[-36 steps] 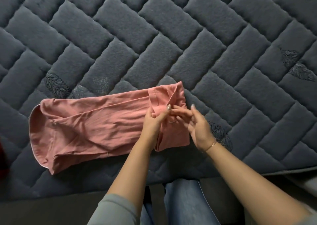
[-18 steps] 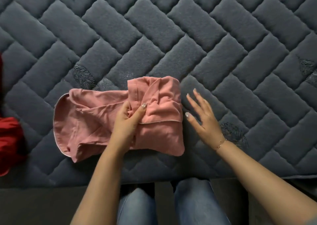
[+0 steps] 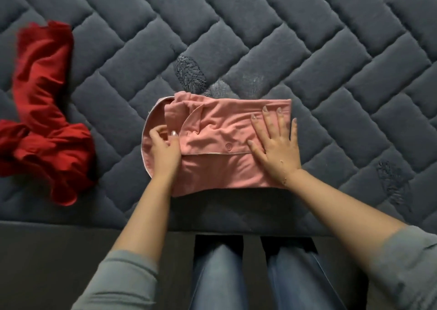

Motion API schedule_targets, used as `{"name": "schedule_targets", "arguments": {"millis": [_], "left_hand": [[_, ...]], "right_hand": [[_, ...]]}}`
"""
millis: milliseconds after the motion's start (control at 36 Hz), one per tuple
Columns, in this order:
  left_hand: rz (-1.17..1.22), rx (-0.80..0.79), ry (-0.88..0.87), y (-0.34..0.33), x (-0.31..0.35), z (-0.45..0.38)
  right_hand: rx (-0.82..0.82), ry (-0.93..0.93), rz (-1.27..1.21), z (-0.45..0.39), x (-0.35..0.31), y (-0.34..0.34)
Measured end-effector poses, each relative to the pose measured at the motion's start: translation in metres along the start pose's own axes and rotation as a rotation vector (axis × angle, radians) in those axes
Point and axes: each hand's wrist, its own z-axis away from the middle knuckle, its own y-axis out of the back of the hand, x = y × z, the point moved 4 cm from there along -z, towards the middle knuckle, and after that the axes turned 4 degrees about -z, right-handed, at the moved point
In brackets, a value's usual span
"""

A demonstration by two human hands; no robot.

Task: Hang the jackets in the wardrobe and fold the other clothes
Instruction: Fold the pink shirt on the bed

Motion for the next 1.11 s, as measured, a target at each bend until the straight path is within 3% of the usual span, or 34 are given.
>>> {"name": "schedule_targets", "arguments": {"millis": [111, 194, 278, 361, 500, 694, 861, 972, 1111], "left_hand": [[-0.137, 0.170, -0.261, 0.011, 0.030, 0.008], [-0.246, 0.056, -0.374, 0.006, 0.052, -0.005], [-0.573, -0.040, -0.462, -0.007, 0.064, -0.026], [-0.737, -0.008, -0.601, -0.009, 0.074, -0.038], [-0.815, 0.055, -0.841, -0.012, 0.084, -0.037], [-0.770, -0.146, -0.842, -0.029, 0.079, -0.034], [-0.224, -0.263, -0.461, -0.010, 0.073, -0.050], [-0.093, -0.401, -0.345, 0.003, 0.069, -0.053], [0.258, -0.626, -0.160, 0.018, 0.067, -0.064]], "right_hand": [[-0.053, 0.058, -0.018, 0.008, -0.013, -0.002], [-0.081, 0.096, 0.006, 0.012, -0.027, -0.010], [-0.085, 0.050, 0.030, 0.009, -0.030, -0.015], [-0.081, 0.037, 0.054, 0.006, -0.031, -0.019], [-0.071, 0.028, 0.061, 0.005, -0.032, -0.020], [-0.040, 0.026, 0.043, 0.006, -0.033, -0.021], [-0.059, 0.012, 0.041, 0.006, -0.033, -0.024], [-0.062, 0.010, 0.044, 0.006, -0.032, -0.023], [-0.069, 0.008, 0.033, 0.005, -0.034, -0.020]]}}
